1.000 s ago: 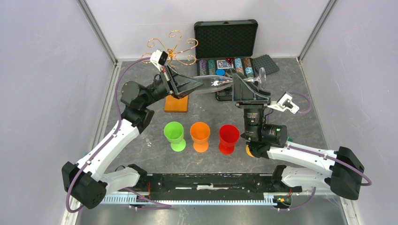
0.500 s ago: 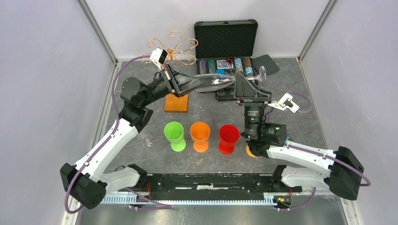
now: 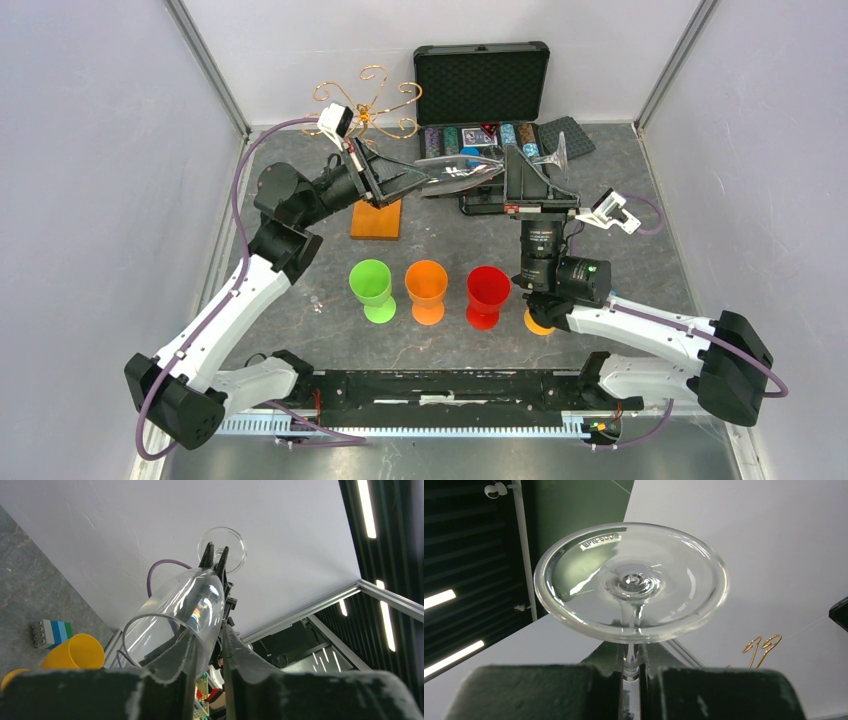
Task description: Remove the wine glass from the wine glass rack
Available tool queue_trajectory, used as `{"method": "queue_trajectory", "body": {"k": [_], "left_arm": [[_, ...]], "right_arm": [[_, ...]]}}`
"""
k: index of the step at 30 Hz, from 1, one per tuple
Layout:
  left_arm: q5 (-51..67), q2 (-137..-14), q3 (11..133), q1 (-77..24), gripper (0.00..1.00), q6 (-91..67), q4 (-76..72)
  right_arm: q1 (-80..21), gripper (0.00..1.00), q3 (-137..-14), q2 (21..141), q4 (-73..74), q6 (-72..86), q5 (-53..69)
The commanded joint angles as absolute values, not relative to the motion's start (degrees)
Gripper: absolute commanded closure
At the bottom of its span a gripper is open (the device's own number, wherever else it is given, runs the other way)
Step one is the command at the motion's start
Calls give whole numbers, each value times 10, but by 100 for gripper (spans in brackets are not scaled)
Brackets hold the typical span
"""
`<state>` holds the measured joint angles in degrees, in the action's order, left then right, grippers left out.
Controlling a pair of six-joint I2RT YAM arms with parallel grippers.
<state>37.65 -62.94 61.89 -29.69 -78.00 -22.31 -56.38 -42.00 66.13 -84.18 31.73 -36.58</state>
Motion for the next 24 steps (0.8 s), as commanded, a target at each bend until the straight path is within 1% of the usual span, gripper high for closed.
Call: {"method": "queue_trajectory", "body": {"k": [1,3,5,6,7,9,10,14,15,17,19,22,24], "left_arm": [[409,-625,641,-301,67,-739,-212],[413,-625,642,-301,61,-736,-212],[417,-628,642,-301,60,-734,-212],[419,-629,643,-301,63,-734,-212],[420,-630,644,-302,71,-734,-212],[421,-631,645,-301,90,-733,-212],[420,-632,645,-302,98,-732,-211],[418,-631,649,-302,98,-726,-210],[416,-631,652,-301,98,-722,-210],[412,-630,656,-301,98,-716,-210],[406,-629,661,-301,98,-707,-209],[395,-631,674,-301,98,-690,-196],[390,-635,683,-301,98,-679,-185]], "right_arm": [[-557,100,-439,669,-843,299,-355],[-556,100,-439,668,-839,304,-357],[-557,100,-439,666,-834,309,-360],[-556,100,-438,666,-830,312,-362],[-555,100,-437,665,-825,316,-364],[-555,100,-438,664,-819,320,-366],[-554,100,-437,664,-817,323,-367],[-552,99,-433,661,-812,331,-370],[-552,96,-432,659,-812,332,-369],[-551,87,-429,657,-812,335,-369],[-551,73,-425,655,-814,338,-368],[-550,55,-414,652,-826,343,-367],[-550,49,-409,650,-832,345,-364]]}}
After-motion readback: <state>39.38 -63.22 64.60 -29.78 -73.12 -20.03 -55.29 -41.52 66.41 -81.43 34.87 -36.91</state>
